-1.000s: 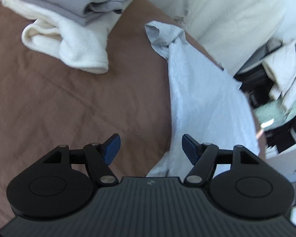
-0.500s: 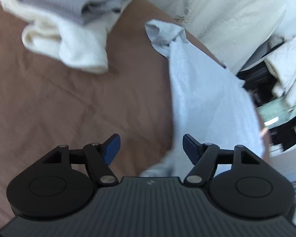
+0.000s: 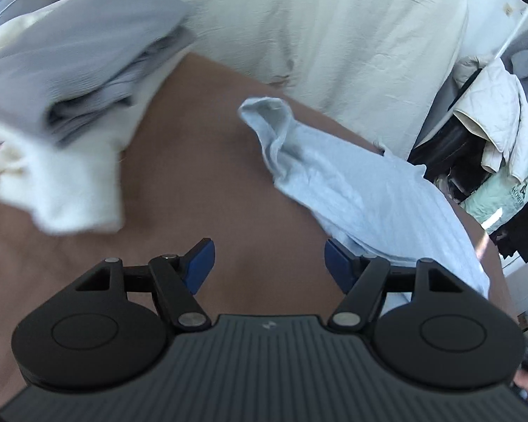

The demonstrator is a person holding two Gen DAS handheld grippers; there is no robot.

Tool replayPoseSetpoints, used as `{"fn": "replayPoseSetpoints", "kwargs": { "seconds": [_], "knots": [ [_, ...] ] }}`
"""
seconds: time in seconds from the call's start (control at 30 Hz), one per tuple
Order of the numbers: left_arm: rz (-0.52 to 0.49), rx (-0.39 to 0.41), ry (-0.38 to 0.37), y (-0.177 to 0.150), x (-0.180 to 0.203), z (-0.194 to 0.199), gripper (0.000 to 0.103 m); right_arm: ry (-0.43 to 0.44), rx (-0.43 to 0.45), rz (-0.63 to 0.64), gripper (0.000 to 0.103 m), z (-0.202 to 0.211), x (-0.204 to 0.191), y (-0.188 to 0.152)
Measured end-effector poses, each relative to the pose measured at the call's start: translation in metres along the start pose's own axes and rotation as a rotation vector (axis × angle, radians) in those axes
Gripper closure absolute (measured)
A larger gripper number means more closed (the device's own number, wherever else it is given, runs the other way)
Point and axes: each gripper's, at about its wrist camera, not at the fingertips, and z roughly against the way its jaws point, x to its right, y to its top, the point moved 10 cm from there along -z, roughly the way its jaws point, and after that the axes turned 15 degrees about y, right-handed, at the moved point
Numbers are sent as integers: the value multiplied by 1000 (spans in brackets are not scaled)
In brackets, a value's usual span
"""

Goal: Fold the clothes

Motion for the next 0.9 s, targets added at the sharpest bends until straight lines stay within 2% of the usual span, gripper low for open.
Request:
{"fn": "replayPoseSetpoints", "kwargs": {
  "seconds": [0.07, 0.23, 0.3, 0.4, 0.47, 0.5, 0.53, 0.57, 0.6, 0.7, 0.77, 0.83, 0.9],
  "knots": [
    [-17, 19, 23, 12, 5, -21, 35, 19, -14, -27, 96, -3, 8, -5],
    [-92, 156, 62, 43, 17, -52, 33, 37, -25, 17, 96, -12, 1, -6],
    [-89, 152, 67, 48, 18, -66, 33, 63, -25, -14, 95, -10, 6, -6],
    [-80, 138, 62, 55, 23, -88, 33, 153, -14, -136, 95, -11, 16, -14],
    [-85, 104, 56, 58, 29, -104, 37, 190, -13, -169, 95, -14, 22, -19],
    [-109, 63, 71, 59, 30, -112, 83, 203, -13, -169, 95, -13, 23, -20],
    [-134, 22, 87, 61, 32, -120, 101, 230, -7, -179, 94, -11, 23, -19],
    [-162, -16, 144, 64, 30, -126, 101, 266, 2, -197, 94, -7, 23, -16],
    [-193, -19, 197, 72, 28, -125, 101, 327, 28, -224, 94, -1, 19, -10],
    [-247, 94, 239, 111, 23, -97, 101, 580, 135, -313, 94, 27, -3, 14],
    [-264, 164, 292, 136, 12, -79, 101, 770, 151, -312, 94, 43, -40, 24],
    [-285, 182, 340, 148, 2, -74, 100, 904, 64, -290, 94, 47, -88, 20],
    [-310, 173, 383, 153, -7, -74, 99, 972, -71, -250, 94, 47, -143, 2]
  ]
}}
